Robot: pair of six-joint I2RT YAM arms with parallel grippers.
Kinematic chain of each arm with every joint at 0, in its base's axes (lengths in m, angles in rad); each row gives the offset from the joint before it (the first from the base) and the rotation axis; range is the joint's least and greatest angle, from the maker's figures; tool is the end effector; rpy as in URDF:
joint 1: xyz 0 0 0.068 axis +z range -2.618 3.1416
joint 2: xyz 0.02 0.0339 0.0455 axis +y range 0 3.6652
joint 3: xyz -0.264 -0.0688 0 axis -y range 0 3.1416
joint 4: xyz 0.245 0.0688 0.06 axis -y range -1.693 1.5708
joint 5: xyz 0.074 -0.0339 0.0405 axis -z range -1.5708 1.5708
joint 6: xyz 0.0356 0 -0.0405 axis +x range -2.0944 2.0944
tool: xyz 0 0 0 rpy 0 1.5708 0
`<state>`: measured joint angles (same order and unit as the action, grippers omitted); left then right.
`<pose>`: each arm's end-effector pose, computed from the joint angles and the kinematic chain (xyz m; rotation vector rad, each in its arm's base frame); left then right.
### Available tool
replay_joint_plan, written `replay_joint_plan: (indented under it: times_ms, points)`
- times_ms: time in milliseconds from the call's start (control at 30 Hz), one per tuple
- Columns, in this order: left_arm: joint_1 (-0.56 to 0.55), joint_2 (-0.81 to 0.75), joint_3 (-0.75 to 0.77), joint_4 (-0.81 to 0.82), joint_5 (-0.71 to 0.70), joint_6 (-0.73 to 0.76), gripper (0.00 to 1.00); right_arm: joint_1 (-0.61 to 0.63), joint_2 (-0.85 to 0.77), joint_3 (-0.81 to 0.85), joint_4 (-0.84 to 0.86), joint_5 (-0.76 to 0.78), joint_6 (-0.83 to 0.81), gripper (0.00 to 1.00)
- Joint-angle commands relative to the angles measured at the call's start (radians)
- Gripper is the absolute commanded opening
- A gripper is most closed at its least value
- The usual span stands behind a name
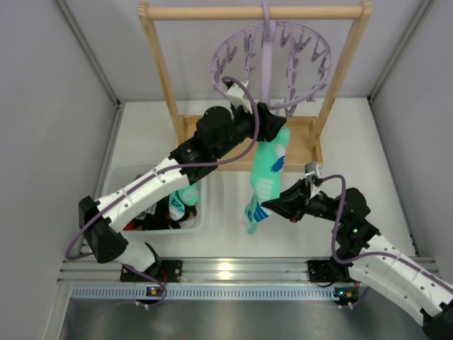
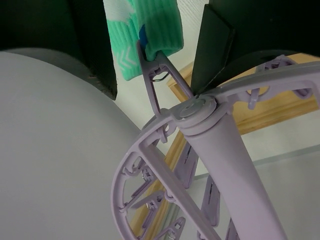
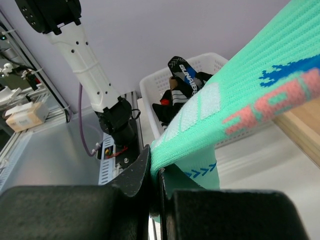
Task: Remove the socks clipped to the hanger
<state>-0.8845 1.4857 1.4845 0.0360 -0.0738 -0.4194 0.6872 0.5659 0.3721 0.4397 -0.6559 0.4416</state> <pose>0.2251 -0.2707 0.4401 0.3127 1.5888 -0.9690 0.1008 0.1108 0.2916 -0.7738 1.3083 1.3559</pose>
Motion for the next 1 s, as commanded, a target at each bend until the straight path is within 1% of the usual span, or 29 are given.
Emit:
replay_joint_plan:
  times_ms: [0, 33, 67, 100, 200, 267, 367, 433, 567, 633, 667, 800, 967]
  points:
    - [0.005, -0.004, -0.001, 0.16, -0.026, 0.016, 0.63, 0.015, -0.003, -0.013, 0.068, -0.057, 0.003, 0.0]
    - [0.005, -0.002, 0.0, 0.163, -0.026, 0.016, 0.63, 0.017, -0.006, -0.013, 0.065, -0.057, 0.002, 0.0]
    - [0.005, 0.001, 0.0, 0.166, -0.033, 0.016, 0.6, 0.018, -0.009, -0.015, 0.065, -0.057, 0.0, 0.0]
    - [0.005, 0.002, 0.002, 0.165, -0.038, 0.016, 0.53, 0.017, -0.011, -0.016, 0.064, -0.057, -0.001, 0.0]
    - [0.005, 0.005, 0.002, 0.168, -0.049, 0.021, 0.49, 0.02, -0.014, -0.024, 0.062, -0.06, -0.003, 0.0]
    - [0.005, 0.008, 0.008, 0.166, -0.052, 0.022, 0.42, 0.02, -0.012, -0.03, 0.062, -0.06, -0.006, 0.0]
    - [0.005, 0.013, 0.011, 0.168, -0.054, 0.021, 0.35, 0.021, -0.015, -0.036, 0.062, -0.059, -0.007, 0.0]
    - [0.005, 0.016, 0.01, 0.166, -0.052, 0.022, 0.28, 0.02, -0.02, -0.038, 0.059, -0.059, -0.01, 0.0]
    - [0.005, 0.019, 0.01, 0.166, -0.057, 0.025, 0.19, 0.02, -0.035, -0.038, 0.034, -0.05, -0.024, 0.0]
    - [0.005, 0.016, 0.003, 0.165, -0.064, 0.021, 0.17, 0.02, -0.044, -0.039, 0.016, -0.044, -0.032, 0.0]
    - [0.005, 0.015, 0.003, 0.166, -0.066, 0.021, 0.14, 0.02, -0.046, -0.041, 0.013, -0.041, -0.034, 0.0]
    - [0.005, 0.015, -0.001, 0.166, -0.086, 0.019, 0.13, 0.02, -0.058, -0.036, -0.021, -0.034, -0.043, 0.0]
    - [0.005, 0.01, -0.007, 0.165, -0.101, 0.025, 0.1, 0.02, -0.087, -0.041, -0.096, -0.024, -0.069, 0.0]
